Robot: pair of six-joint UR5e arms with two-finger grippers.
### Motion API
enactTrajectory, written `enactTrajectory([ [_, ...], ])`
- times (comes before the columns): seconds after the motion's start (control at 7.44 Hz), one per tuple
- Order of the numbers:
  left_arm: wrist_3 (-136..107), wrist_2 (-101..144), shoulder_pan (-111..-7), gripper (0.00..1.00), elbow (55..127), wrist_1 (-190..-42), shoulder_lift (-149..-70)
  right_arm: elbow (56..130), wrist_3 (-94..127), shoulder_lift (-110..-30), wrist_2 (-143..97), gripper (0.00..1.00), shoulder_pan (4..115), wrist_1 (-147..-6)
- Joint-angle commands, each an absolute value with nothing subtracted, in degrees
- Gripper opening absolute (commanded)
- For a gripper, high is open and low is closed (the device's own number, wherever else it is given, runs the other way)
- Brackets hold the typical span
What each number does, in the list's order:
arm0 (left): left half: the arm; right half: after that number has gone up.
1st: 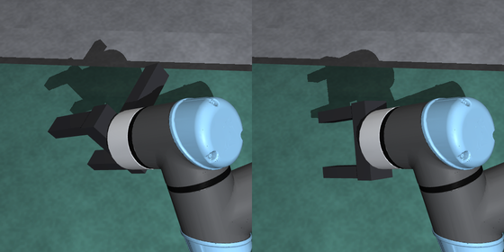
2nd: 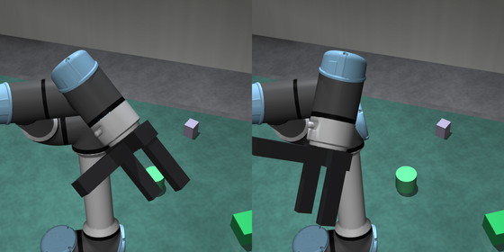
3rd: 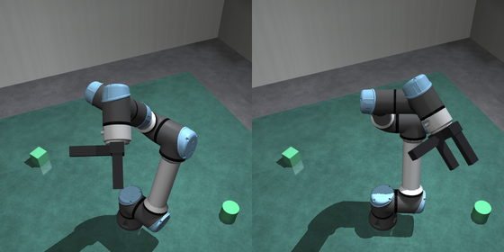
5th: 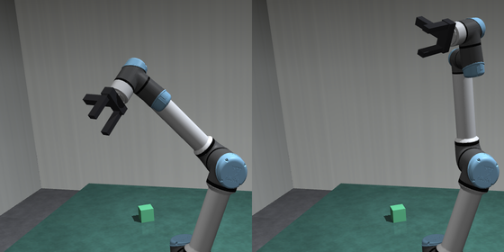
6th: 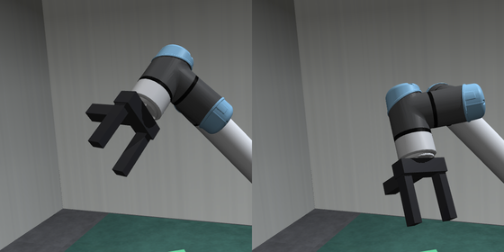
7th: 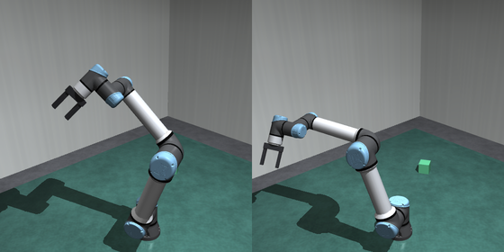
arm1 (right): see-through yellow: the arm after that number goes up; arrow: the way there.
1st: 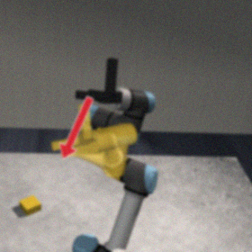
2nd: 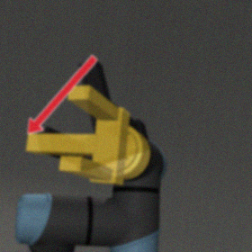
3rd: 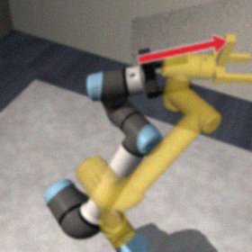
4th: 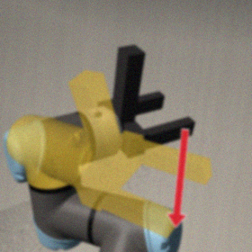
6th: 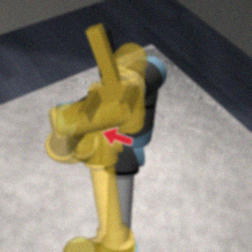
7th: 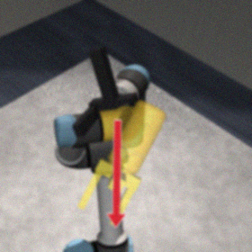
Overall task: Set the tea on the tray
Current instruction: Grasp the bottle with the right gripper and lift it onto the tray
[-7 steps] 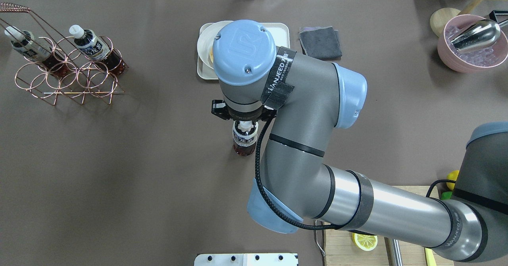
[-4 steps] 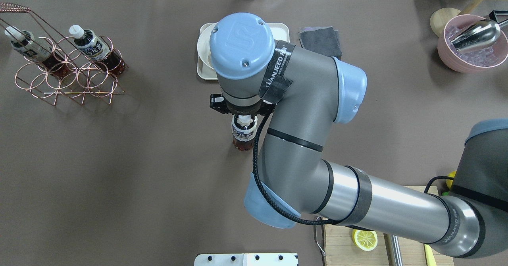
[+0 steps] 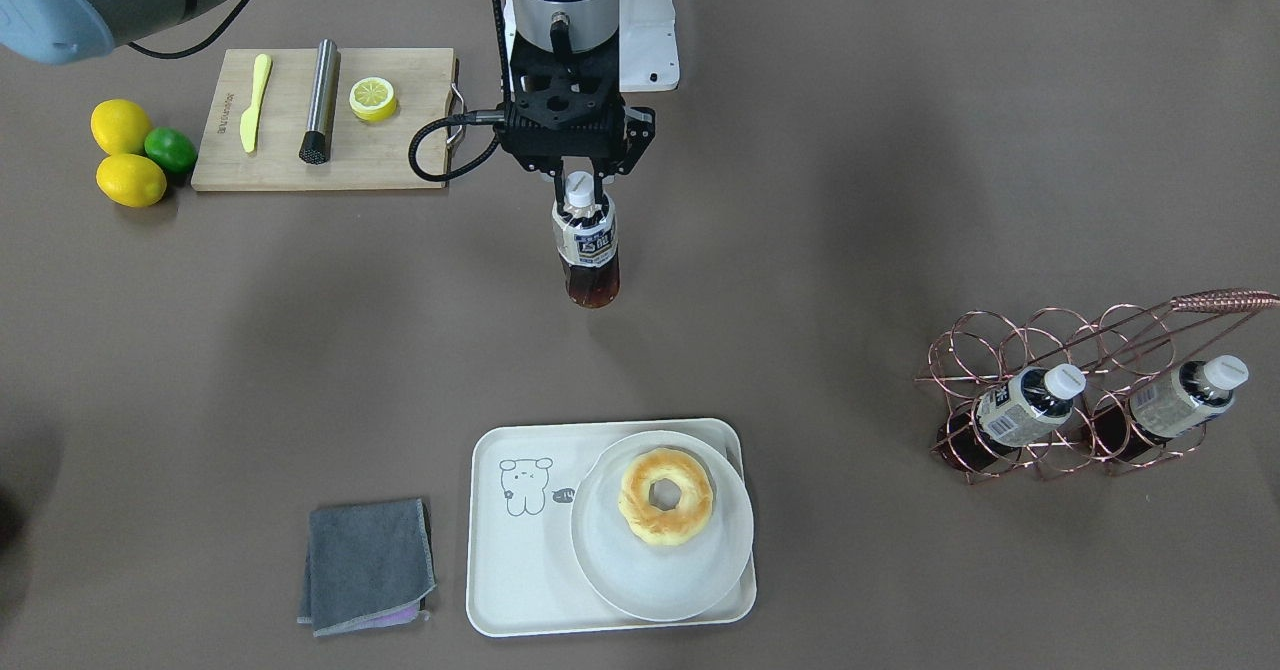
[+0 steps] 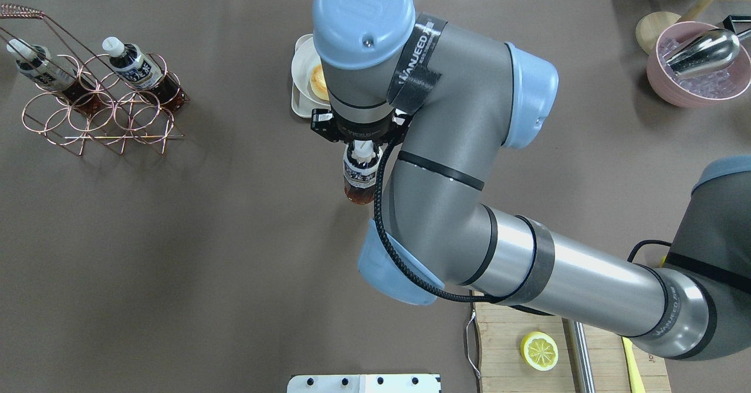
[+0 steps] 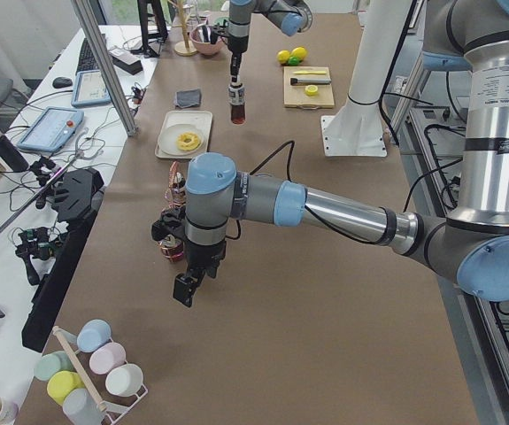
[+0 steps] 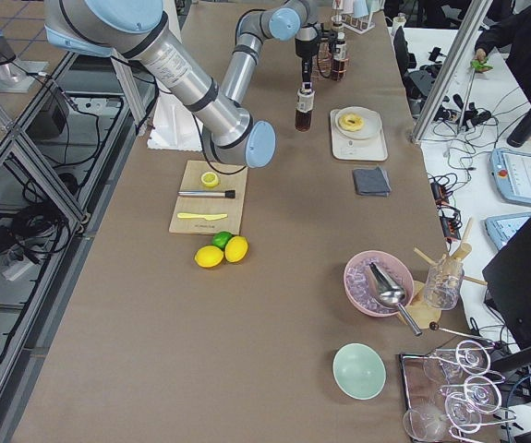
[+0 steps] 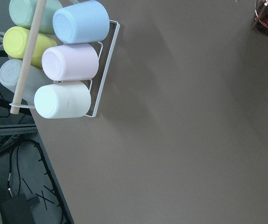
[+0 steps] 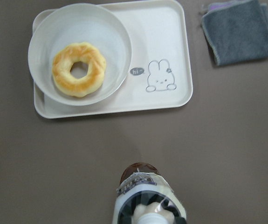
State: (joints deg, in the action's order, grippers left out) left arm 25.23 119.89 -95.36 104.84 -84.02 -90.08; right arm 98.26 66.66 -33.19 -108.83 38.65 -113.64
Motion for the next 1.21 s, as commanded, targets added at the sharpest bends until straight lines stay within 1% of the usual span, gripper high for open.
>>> enactTrajectory([
  [0.0, 25.22, 119.97, -95.36, 0.98, 105.29, -83.94, -90.09, 88.56, 56.29, -31.30, -114.51, 0.00, 48.66, -113.21],
  [0.27, 25.14, 119.97, -95.27, 0.98, 105.64, -84.02, -90.17, 73.12, 53.62, -24.38, -116.88, 0.00, 53.42, -108.40],
  [0.4, 25.05, 119.97, -95.27, 0.98, 105.04, -83.94, -91.13, 69.04, 53.53, -23.82, -117.76, 0.00, 54.66, -104.11],
  [0.67, 25.05, 119.97, -95.19, 0.98, 104.68, -84.02, -91.58, 63.57, 54.40, -23.73, -117.77, 0.00, 54.67, -97.50],
  [0.81, 25.05, 119.97, -95.10, 0.98, 104.68, -84.02, -91.58, 62.07, 54.40, -23.64, -117.77, 0.00, 54.32, -95.64],
  [1.07, 24.96, 119.97, -95.01, 0.98, 104.50, -84.02, -91.58, 61.35, 55.37, -23.73, -117.42, 0.00, 52.74, -93.69],
])
